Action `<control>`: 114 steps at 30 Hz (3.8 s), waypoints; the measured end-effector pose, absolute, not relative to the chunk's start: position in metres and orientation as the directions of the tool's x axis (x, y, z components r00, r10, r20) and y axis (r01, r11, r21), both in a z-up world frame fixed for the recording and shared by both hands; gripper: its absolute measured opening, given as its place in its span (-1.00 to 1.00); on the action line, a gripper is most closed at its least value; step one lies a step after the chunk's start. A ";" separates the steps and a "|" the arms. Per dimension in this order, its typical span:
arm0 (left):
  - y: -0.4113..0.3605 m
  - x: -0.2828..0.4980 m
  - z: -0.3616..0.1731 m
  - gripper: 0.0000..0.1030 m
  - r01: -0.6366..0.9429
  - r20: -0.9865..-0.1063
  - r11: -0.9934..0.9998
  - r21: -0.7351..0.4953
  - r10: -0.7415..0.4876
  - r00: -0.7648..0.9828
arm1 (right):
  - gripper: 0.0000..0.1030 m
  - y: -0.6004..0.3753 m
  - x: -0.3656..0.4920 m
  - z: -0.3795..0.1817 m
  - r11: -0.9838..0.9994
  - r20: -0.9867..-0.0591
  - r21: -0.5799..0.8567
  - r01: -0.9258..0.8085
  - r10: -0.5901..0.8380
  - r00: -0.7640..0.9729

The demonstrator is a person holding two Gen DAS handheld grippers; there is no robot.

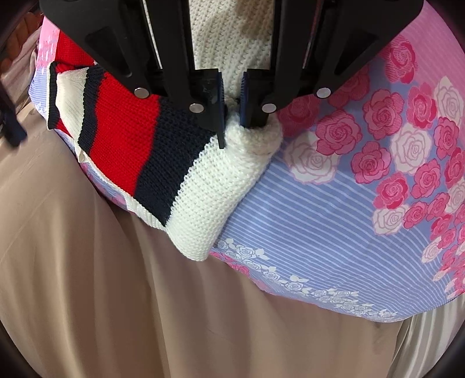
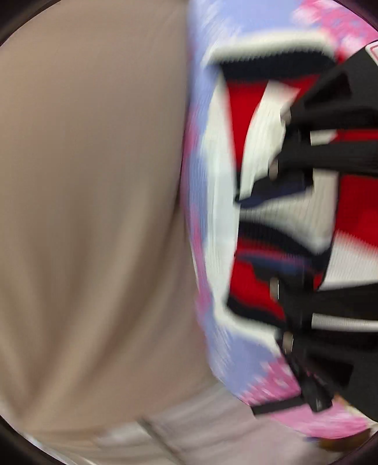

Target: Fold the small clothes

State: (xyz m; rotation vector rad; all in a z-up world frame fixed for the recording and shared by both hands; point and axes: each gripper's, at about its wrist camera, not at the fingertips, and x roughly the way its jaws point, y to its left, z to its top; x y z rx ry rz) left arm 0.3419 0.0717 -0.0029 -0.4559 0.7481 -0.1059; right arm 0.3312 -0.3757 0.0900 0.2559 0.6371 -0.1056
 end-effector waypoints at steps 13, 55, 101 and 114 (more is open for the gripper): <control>0.082 0.345 -0.011 -0.86 -0.071 -0.614 0.868 -0.491 -0.287 0.735 | -0.87 -0.300 0.502 0.015 0.997 -0.770 0.058 0.054 0.010 0.638; 0.050 0.342 0.003 -0.88 -0.079 -0.639 0.923 -0.377 -0.198 0.743 | -0.97 -0.497 0.185 0.004 0.759 -0.672 0.204 0.618 -0.351 0.653; 0.060 0.180 0.008 0.15 0.127 -0.768 0.934 -0.335 -0.348 0.537 | 0.17 -0.381 -0.043 -0.005 0.755 -0.775 0.287 0.589 -0.178 0.606; 0.072 0.106 -0.011 -0.11 0.159 -0.656 0.777 -0.609 -0.606 0.451 | 0.22 -0.322 -0.093 -0.019 0.710 -0.693 0.464 0.529 -0.081 0.717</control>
